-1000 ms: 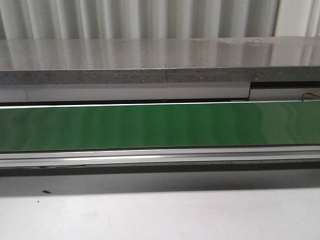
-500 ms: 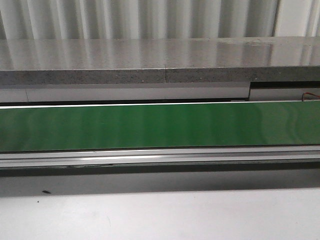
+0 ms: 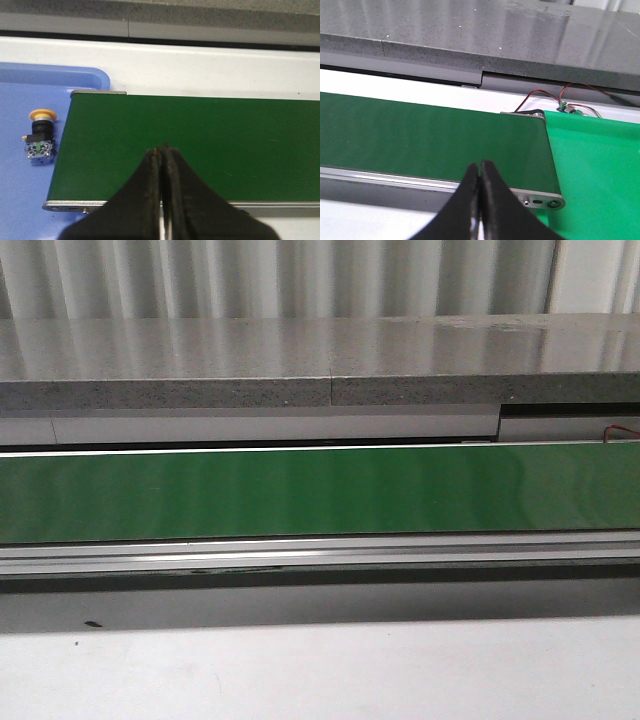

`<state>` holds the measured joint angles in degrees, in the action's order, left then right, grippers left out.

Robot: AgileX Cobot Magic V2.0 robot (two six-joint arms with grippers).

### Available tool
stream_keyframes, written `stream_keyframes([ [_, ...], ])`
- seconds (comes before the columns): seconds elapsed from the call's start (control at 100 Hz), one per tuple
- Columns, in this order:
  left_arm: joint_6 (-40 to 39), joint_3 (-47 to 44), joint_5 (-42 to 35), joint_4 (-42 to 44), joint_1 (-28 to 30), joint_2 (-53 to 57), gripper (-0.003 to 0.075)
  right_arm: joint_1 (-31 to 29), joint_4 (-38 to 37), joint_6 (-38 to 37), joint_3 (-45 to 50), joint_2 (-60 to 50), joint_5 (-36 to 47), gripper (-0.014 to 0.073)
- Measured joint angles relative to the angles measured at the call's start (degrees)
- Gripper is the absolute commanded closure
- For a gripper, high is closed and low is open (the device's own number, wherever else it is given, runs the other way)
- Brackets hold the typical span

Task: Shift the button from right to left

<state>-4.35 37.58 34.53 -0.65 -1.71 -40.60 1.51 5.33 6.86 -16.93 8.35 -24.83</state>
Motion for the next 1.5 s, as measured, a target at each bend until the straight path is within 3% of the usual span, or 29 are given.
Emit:
stream_keyframes([
  [0.73,0.1,-18.7,-3.7,4.0,0.0,39.9,0.0741,0.0,0.0,0.0,0.0,0.0,0.0,0.0662],
  [0.93,0.1,-24.0,-7.7,4.9,0.0,40.8,0.0741,0.0,0.0,0.0,0.0,0.0,0.1,0.0662],
  [1.22,0.1,-37.7,-28.1,5.0,0.0,40.8,0.0741,0.0,0.0,0.0,0.0,0.0,0.1,0.0662],
  [1.5,0.1,-37.7,-29.0,5.1,0.0,40.8,0.0741,0.0,0.0,0.0,0.0,0.0,0.1,0.0662],
])
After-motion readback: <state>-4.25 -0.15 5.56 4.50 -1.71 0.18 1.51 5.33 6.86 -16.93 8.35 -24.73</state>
